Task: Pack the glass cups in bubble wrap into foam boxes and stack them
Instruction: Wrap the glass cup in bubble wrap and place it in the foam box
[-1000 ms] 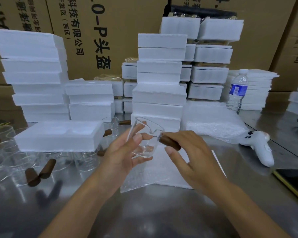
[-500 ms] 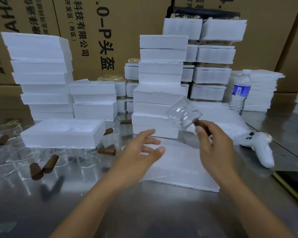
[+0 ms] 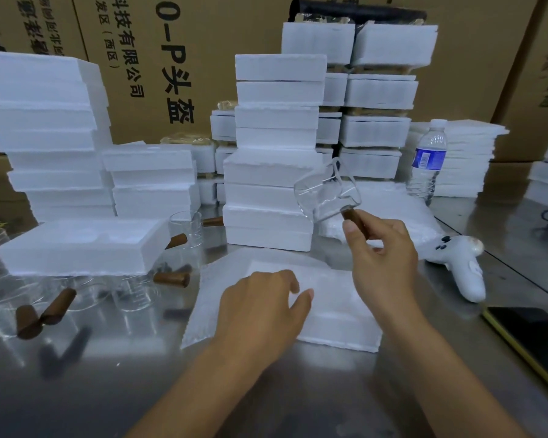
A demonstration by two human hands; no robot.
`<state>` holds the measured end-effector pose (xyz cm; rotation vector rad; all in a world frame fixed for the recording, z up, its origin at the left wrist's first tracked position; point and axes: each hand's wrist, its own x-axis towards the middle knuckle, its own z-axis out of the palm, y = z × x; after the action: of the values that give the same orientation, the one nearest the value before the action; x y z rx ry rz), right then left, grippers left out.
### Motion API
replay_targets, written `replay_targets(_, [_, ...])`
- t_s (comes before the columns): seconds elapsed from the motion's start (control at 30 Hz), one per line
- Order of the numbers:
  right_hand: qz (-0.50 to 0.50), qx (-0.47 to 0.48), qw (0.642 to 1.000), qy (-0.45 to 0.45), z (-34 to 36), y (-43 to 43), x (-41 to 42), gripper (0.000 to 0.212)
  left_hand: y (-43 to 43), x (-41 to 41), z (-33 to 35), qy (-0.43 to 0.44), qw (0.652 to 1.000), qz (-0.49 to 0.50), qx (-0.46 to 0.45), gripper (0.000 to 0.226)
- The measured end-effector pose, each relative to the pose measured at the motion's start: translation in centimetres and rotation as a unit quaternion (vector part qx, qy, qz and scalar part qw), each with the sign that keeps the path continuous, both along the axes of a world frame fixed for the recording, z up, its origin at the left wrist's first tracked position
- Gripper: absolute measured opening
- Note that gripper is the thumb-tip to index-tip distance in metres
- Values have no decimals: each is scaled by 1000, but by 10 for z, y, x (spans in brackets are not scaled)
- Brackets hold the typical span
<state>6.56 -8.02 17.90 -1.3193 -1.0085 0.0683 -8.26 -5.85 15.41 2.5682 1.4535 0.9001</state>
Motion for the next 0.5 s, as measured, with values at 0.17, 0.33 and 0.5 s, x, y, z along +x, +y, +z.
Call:
replay_targets(0.17, [8,-2,1000,6,-1,0,-1,19,4,-7,2,8,999,-35,-20,30])
replay_targets(0.33, [6,-17,1000,0,0,-1,-1,17,6,-18,5,21,996,-82,-29,30])
replay_targets(0.5, [0,-29,1000,5,-2,-1,2,14,9,-27,6,15,988,-142,-67,40])
